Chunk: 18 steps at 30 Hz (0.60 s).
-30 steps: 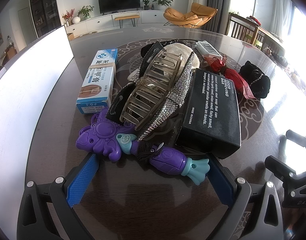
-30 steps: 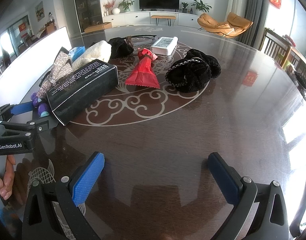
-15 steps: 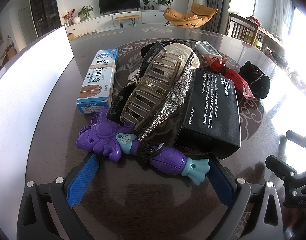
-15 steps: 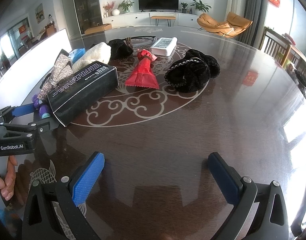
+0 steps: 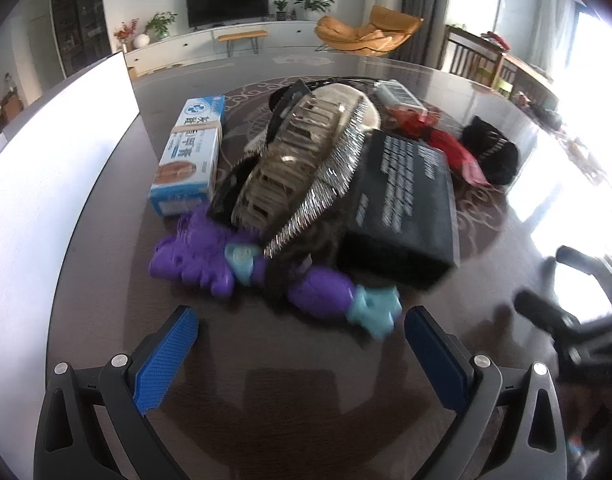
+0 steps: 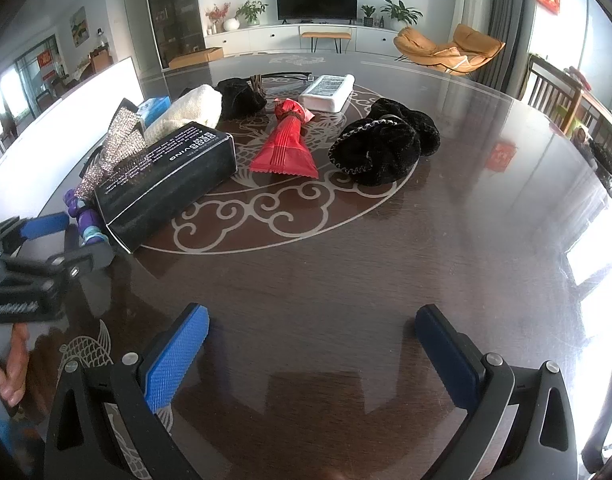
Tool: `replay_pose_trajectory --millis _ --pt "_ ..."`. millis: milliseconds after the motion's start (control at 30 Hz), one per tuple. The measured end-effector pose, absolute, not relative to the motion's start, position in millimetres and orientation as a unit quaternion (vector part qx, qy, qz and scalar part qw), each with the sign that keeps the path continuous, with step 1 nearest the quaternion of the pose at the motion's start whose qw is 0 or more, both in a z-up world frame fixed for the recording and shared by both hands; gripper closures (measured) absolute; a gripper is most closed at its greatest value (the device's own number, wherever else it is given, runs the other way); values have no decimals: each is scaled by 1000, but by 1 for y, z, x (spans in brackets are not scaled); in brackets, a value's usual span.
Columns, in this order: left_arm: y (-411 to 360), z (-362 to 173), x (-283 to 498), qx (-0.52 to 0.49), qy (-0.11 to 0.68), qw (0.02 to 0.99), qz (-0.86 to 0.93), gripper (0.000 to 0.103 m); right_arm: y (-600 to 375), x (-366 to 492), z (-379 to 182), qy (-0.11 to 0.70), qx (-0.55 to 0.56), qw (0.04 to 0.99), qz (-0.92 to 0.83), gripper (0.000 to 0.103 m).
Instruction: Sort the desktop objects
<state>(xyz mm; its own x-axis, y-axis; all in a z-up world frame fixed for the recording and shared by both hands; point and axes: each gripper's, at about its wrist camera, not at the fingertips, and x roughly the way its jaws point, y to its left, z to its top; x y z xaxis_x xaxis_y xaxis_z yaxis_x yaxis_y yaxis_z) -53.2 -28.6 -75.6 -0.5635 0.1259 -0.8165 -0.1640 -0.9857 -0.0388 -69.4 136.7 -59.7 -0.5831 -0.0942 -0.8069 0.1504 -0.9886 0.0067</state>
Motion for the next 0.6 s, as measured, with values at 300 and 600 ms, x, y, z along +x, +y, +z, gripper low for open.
replay_pose_trajectory --millis 300,600 --pt "-61 -52 -26 -443 -99 111 884 0 138 -68 -59 30 451 69 -889 0" --pt "-65 -53 -83 -479 -8 46 877 0 140 -67 -58 27 450 69 -890 0"
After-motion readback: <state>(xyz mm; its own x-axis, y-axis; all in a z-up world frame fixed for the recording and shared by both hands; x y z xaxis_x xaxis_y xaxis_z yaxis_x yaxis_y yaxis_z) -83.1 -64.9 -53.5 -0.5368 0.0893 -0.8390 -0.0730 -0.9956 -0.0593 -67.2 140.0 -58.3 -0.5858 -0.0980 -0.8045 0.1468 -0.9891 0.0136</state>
